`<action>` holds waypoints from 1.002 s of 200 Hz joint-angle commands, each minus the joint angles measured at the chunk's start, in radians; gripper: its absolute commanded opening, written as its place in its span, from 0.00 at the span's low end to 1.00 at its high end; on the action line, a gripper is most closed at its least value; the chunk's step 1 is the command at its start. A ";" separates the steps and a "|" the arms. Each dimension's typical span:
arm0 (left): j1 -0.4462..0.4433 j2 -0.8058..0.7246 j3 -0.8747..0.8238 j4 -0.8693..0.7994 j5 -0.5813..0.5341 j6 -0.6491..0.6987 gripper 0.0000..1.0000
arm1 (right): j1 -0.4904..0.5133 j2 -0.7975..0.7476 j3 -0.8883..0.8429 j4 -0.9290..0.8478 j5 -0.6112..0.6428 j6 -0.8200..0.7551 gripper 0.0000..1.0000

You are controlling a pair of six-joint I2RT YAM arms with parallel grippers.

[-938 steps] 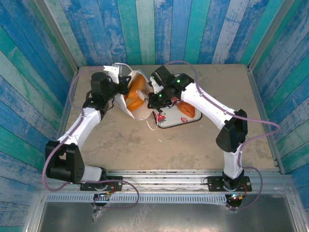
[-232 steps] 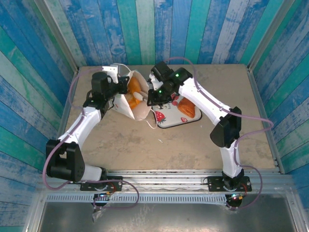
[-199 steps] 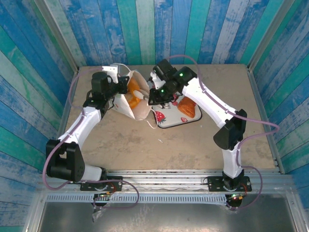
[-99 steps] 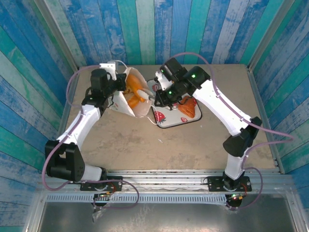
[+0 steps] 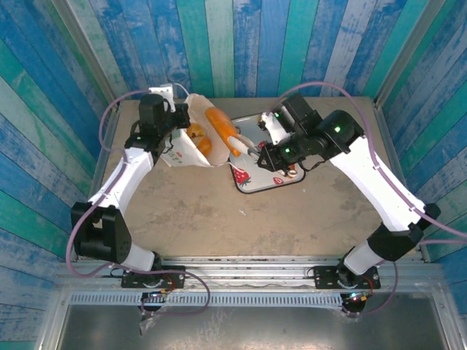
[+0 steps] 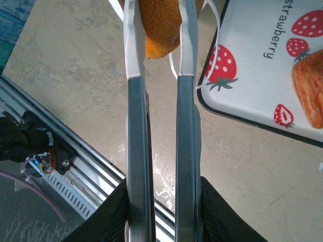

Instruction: Take the fake bread out of the paper bag

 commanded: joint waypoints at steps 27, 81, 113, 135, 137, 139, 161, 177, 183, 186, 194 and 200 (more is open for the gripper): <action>-0.003 0.057 0.054 -0.007 -0.009 -0.005 0.00 | 0.001 -0.123 -0.027 0.005 0.091 0.012 0.00; -0.003 0.022 0.032 -0.017 0.010 0.016 0.00 | -0.031 -0.159 -0.023 -0.020 0.184 0.025 0.00; -0.003 -0.029 0.006 -0.031 0.018 0.028 0.00 | -0.041 -0.123 -0.040 -0.024 0.239 0.025 0.00; -0.003 -0.066 -0.005 -0.049 -0.002 0.031 0.00 | -0.041 -0.086 -0.069 -0.007 0.243 0.015 0.00; -0.003 -0.067 -0.006 -0.050 -0.004 0.031 0.00 | -0.041 -0.084 -0.072 -0.004 0.242 0.014 0.01; -0.003 -0.070 -0.007 -0.052 -0.006 0.031 0.00 | -0.041 -0.080 -0.076 -0.003 0.243 0.013 0.00; -0.003 -0.102 -0.019 -0.062 -0.025 0.028 0.00 | -0.041 -0.043 -0.117 0.019 0.244 0.006 0.00; -0.003 -0.123 -0.025 -0.061 -0.029 0.025 0.00 | -0.043 -0.014 -0.147 0.030 0.255 0.006 0.01; -0.003 -0.129 -0.028 -0.061 -0.029 0.026 0.00 | -0.043 -0.002 -0.159 0.037 0.257 0.007 0.01; -0.003 -0.132 -0.028 -0.061 -0.028 0.026 0.00 | -0.043 0.004 -0.164 0.041 0.257 0.006 0.01; -0.003 -0.139 -0.028 -0.061 -0.027 0.027 0.00 | -0.043 0.021 -0.176 0.047 0.260 0.002 0.01; -0.003 -0.143 -0.028 -0.064 -0.028 0.028 0.00 | -0.042 0.034 -0.184 0.053 0.265 0.001 0.01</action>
